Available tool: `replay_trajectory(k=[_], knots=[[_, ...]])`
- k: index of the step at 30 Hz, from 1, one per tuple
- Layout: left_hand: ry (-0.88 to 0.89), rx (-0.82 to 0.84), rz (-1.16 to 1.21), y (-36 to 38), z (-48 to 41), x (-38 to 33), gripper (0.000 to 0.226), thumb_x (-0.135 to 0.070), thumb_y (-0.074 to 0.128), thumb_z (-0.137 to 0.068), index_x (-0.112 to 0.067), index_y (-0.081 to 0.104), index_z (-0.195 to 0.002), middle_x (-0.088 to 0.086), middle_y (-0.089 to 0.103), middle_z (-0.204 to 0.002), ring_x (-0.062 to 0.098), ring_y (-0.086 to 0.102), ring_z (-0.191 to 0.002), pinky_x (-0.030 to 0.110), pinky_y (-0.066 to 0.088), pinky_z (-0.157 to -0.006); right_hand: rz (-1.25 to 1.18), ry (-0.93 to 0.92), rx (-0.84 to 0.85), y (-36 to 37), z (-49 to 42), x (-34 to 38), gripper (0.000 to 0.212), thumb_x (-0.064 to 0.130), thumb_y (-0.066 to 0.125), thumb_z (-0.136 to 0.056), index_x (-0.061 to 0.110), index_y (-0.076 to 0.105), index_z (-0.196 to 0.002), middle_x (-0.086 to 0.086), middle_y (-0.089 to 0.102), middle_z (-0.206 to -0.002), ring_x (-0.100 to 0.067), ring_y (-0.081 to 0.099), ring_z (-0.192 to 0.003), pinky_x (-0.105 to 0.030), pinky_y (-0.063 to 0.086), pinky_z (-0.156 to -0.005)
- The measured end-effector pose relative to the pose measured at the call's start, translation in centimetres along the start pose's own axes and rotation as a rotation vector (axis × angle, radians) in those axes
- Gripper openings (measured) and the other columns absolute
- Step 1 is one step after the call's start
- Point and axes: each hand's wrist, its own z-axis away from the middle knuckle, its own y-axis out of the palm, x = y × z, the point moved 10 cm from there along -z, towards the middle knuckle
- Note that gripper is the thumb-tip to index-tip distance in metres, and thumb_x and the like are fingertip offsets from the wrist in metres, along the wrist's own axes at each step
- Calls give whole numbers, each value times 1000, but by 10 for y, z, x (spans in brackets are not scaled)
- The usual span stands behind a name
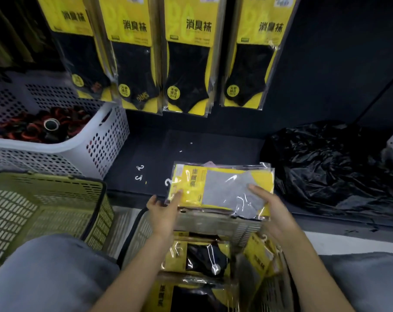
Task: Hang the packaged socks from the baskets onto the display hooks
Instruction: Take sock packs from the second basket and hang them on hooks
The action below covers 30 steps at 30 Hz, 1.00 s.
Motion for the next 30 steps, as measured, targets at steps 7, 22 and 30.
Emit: replay_trajectory(k=[7, 22, 30], knots=[[96, 484, 405, 90, 47, -90, 12, -11, 59, -91, -13, 63, -102, 1, 75, -95, 11, 71, -86, 20, 56, -68, -249, -141, 176, 37, 10, 45, 27, 31, 69, -76, 17, 76, -98, -5, 73, -107, -17, 71, -92, -26, 57, -65], [671, 568, 4, 150, 93, -237, 17, -13, 74, -79, -22, 68, -93, -11, 75, -85, 5, 72, -77, 13, 52, -58, 63, -769, 32, 77, 44, 222, 35, 30, 68, -77, 9, 65, -105, -5, 71, -102, -13, 66, -95, -23, 54, -82], [812, 545, -76, 162, 101, -283, 18, -38, 56, -84, -28, 69, -90, -14, 74, -80, -5, 68, -75, 6, 47, -58, -44, -798, -18, 69, 38, 262, 10, 18, 60, -91, 12, 64, -98, -3, 75, -91, -13, 71, -83, -21, 53, -68]])
